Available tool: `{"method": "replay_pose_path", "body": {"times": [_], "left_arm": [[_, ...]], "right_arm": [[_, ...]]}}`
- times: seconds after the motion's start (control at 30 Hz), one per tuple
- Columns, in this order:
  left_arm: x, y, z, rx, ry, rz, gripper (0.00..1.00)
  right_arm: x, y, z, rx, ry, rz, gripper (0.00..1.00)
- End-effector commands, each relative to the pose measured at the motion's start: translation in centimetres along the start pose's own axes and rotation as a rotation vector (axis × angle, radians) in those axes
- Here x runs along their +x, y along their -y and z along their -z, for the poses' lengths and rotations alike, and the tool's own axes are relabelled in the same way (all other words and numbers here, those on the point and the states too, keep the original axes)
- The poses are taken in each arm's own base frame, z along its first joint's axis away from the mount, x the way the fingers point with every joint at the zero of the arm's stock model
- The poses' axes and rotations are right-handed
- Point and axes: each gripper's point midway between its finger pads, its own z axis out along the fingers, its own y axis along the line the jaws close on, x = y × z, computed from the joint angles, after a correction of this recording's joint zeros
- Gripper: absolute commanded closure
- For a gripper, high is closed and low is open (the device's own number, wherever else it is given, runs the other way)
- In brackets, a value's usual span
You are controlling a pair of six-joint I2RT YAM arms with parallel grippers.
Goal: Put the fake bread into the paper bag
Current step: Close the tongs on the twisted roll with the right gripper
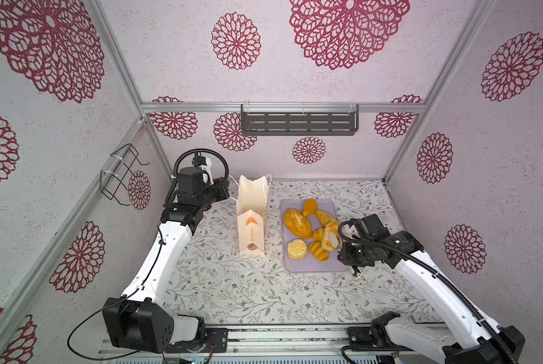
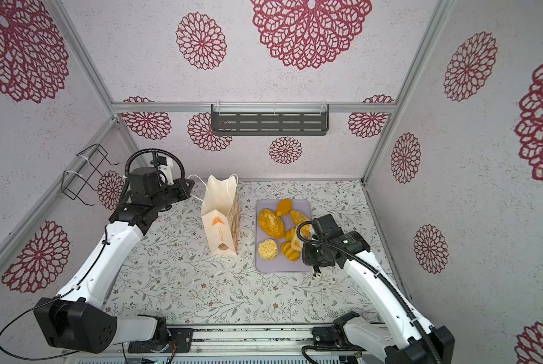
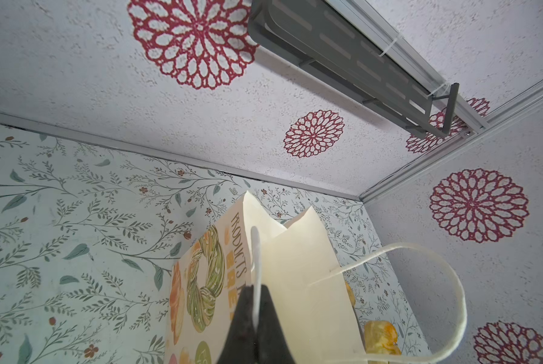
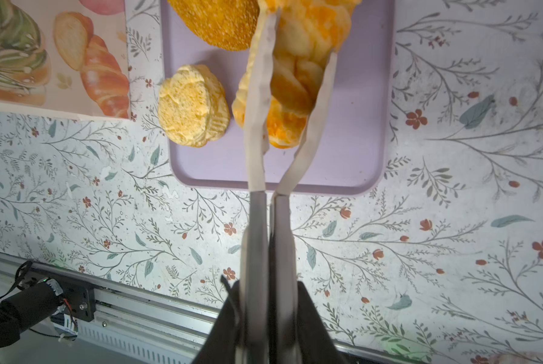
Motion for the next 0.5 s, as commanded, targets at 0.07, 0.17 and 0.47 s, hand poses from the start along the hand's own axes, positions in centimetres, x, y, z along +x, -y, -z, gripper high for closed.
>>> {"method": "replay_pose_path", "body": {"times": [0.07,0.17,0.47], "left_arm": [[-0.3,0.6,0.5,0.016,0.027,-0.023,1.00],[-0.4,0.6,0.5,0.017,0.030,-0.023,1.00],[-0.4,0.6,0.7,0.016,0.034,-0.027,1.00]], "right_arm": [[-2.7,-2.0,1.9,-0.091,0.144,0.022,0.89],[-3.3,-2.5,2.6,-0.109,0.169,0.031,0.89],[-4.5,-3.4,4.1,-0.151,0.239,0.041,0.89]]}}
